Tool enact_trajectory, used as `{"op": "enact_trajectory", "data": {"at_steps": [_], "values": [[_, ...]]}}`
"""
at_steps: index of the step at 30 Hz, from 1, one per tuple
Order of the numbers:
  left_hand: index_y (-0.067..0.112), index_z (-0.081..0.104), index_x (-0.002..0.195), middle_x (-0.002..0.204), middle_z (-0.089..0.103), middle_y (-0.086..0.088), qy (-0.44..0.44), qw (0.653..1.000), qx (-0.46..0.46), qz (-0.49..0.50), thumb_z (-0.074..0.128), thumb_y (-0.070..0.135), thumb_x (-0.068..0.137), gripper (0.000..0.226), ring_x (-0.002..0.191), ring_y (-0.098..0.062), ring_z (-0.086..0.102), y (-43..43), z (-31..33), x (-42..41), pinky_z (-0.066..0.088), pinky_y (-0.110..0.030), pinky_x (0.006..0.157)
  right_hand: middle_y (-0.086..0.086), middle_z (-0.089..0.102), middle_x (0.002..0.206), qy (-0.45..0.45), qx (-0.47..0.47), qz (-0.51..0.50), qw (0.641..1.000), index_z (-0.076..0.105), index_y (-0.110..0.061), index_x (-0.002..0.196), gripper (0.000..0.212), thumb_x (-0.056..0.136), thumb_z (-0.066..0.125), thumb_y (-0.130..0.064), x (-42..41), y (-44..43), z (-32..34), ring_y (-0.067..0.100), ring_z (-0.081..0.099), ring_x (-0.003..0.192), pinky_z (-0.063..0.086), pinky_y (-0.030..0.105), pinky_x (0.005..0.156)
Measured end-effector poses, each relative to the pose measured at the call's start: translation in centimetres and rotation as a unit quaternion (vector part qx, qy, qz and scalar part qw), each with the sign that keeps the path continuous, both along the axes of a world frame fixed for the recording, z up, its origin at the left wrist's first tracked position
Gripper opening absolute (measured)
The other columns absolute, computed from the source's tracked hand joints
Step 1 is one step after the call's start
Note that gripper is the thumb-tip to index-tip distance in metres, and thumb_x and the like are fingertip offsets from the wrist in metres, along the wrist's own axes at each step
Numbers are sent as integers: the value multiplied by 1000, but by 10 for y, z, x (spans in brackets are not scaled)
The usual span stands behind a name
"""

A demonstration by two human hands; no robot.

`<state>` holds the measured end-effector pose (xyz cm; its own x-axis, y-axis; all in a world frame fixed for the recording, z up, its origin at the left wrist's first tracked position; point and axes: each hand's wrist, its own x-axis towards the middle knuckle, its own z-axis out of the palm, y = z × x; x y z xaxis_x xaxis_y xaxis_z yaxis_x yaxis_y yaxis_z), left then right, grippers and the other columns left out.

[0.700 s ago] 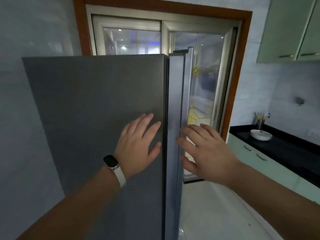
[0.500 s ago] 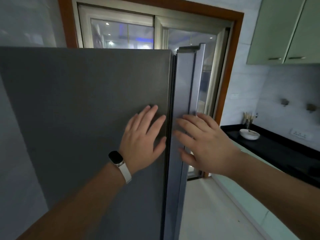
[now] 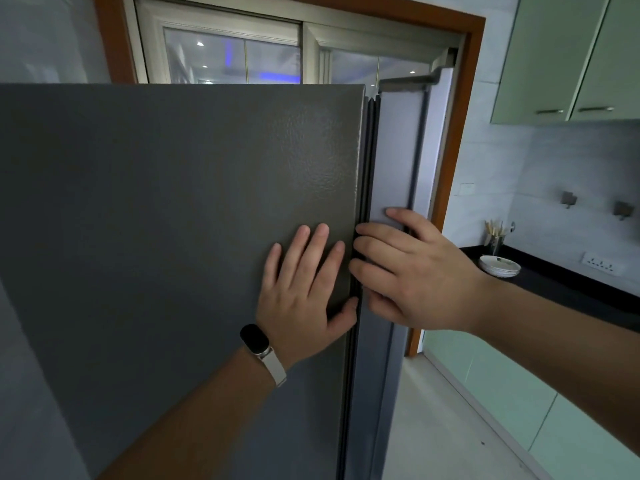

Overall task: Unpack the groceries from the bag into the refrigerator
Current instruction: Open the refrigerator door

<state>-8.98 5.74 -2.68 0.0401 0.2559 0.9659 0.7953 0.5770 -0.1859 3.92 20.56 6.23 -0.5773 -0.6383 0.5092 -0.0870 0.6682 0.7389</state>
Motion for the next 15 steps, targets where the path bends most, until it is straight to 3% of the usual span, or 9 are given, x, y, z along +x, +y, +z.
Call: {"op": "enact_trajectory", "data": {"at_steps": [7,15], "values": [[14,46,141,153,36,-10,15,1000,19,6,64,48,77,75,145,-28,33,4,-3,-2,25,-51,115,9,68,104,41,-7,43,998,67,-12,88,20,90,53,-25,-11,4,-5,27,62,113,35,46,108],[14,44,141,152,36,-10,13,999,26,23,59,49,79,73,148,-24,26,7,-4,-2,24,-50,115,8,67,109,15,3,48,999,66,-11,95,23,94,45,-20,-10,12,-2,26,60,116,32,43,110]]}}
